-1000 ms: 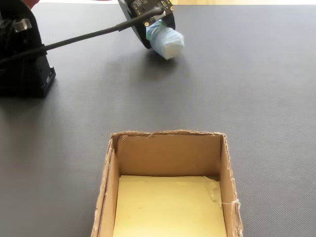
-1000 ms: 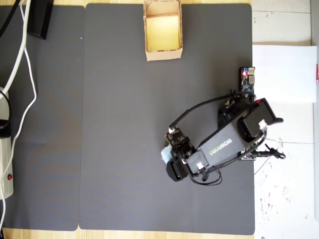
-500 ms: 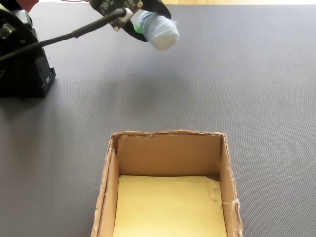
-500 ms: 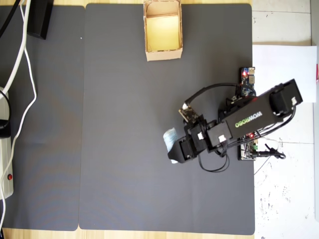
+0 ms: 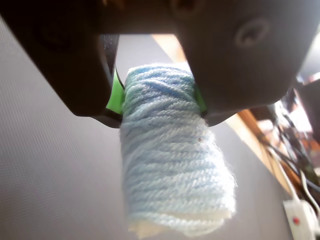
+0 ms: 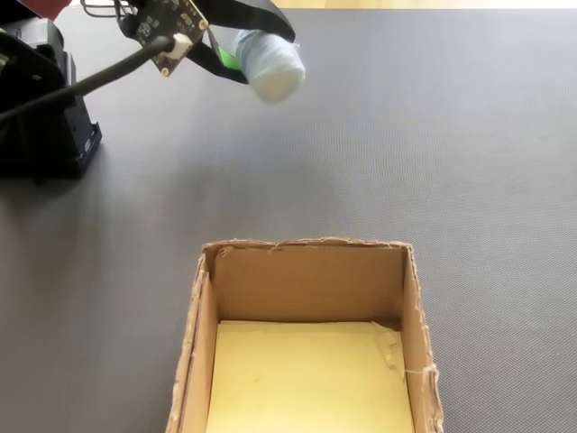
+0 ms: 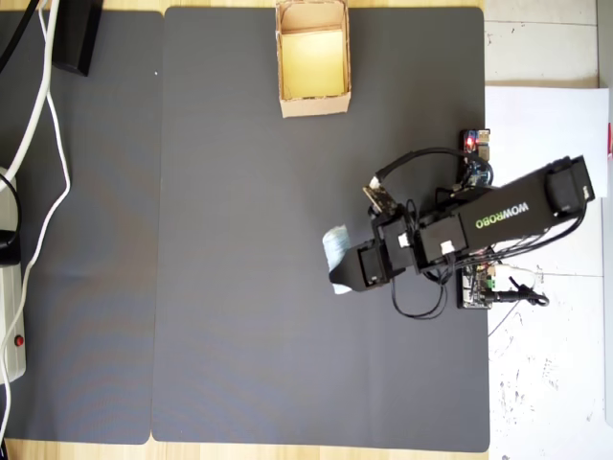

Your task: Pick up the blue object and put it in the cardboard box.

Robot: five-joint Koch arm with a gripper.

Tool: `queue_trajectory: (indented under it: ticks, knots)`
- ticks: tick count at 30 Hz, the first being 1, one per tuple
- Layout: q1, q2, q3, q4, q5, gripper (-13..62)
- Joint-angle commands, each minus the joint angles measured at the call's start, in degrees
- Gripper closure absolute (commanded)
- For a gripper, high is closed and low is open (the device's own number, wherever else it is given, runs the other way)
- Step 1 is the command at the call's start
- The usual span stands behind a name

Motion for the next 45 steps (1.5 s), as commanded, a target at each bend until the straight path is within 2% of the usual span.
queue_trajectory:
  ticks: [1, 23, 24, 26, 33, 35, 36, 41, 45]
  knots:
    - [1.7, 5.3, -1.9, -7.0, 1.8, 38.8]
    - [31.5, 3.6, -4.9, -25.2, -5.6, 38.8]
    - [36.6, 1.7, -6.9, -25.5, -7.7, 38.8]
    - [39.4, -0.1, -9.1, -25.4, -9.2, 38.8]
    - [44.5, -5.9, -14.9, -25.1, -10.5, 38.8]
    - [46.0, -11.2, -20.3, -25.1, -10.7, 38.8]
    - [47.8, -17.3, -26.5, -25.1, -11.1, 38.8]
    - [56.3, -29.5, -36.9, -24.5, -11.4, 38.8]
    - [58.7, -33.3, -40.3, -24.2, -11.4, 38.8]
